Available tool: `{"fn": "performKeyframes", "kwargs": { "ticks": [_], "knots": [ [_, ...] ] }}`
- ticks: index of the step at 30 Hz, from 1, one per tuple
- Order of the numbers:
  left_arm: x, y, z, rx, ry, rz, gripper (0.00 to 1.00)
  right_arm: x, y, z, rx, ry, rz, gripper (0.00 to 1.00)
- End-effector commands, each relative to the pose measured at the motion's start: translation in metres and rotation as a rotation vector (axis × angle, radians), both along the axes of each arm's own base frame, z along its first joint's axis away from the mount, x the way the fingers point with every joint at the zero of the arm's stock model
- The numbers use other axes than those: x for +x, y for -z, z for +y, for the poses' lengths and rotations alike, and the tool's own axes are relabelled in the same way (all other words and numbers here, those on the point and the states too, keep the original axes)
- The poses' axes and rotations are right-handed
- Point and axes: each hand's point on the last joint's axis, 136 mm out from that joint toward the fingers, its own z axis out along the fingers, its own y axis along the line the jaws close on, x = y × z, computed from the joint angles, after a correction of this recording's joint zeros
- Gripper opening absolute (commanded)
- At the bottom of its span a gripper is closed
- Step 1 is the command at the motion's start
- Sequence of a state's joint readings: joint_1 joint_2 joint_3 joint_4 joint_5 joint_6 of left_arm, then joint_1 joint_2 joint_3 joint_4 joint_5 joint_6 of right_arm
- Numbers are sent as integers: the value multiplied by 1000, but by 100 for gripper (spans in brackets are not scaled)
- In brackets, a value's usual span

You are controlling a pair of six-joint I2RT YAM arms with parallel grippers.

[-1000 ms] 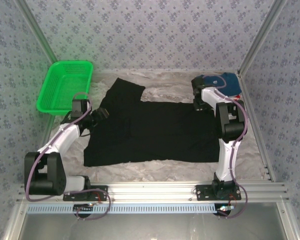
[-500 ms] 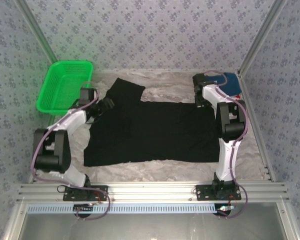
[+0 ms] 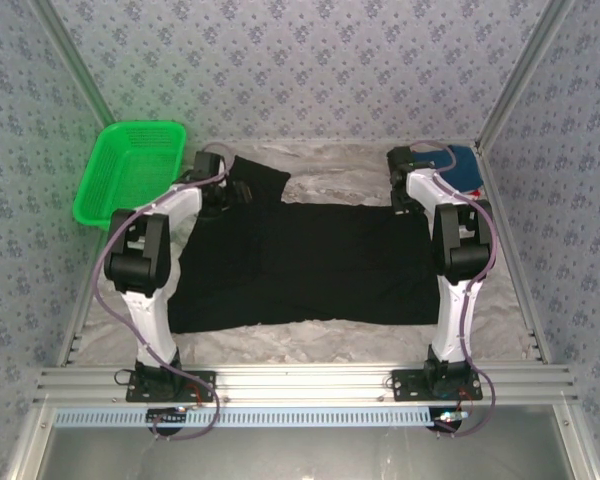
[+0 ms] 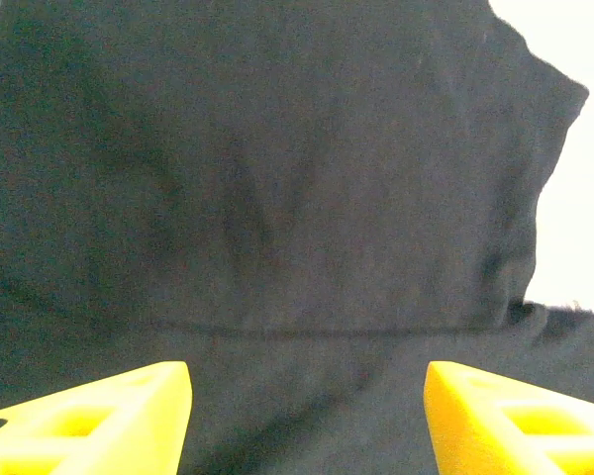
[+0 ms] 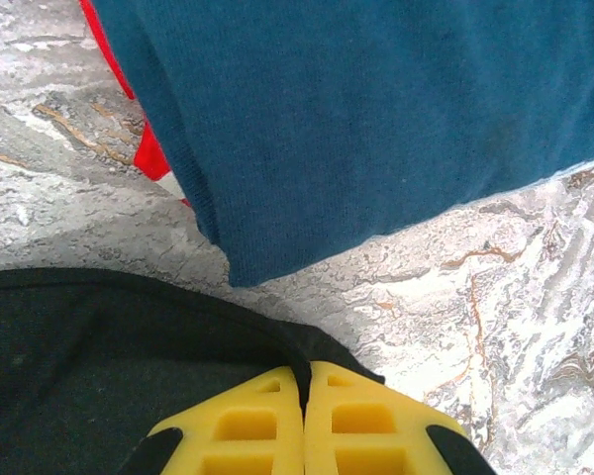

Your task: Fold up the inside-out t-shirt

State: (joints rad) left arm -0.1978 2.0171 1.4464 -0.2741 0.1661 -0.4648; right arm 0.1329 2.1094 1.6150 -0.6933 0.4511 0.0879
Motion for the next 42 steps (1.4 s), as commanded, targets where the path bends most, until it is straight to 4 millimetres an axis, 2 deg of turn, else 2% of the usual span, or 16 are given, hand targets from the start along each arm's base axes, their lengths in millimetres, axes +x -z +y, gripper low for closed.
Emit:
{"fn": "performKeyframes", "kwargs": {
  "ticks": [1, 11, 14, 19, 26, 37, 42],
  "knots": [
    [23, 0, 12, 116, 25, -20, 63, 3, 4, 2, 10, -10, 20, 7],
    [92, 15, 28, 287, 109, 26, 63, 3, -1, 5, 3, -28, 13, 7],
    [107, 20, 29, 322, 145, 38, 63, 3, -1, 7, -2, -35, 12, 7],
    [128, 16, 21, 269, 173, 8, 63, 3, -2, 12, -12, -52, 16, 7],
    [135, 40, 21, 65, 29, 62, 62, 5, -3, 18, -16, -71, 6, 7],
    [126, 77, 21, 155, -1, 127, 61, 4, -5, 28, 16, -92, 0, 6],
    [120, 76, 16, 201, 28, 134, 48, 3, -6, 29, 25, -93, -2, 6]
  ]
}}
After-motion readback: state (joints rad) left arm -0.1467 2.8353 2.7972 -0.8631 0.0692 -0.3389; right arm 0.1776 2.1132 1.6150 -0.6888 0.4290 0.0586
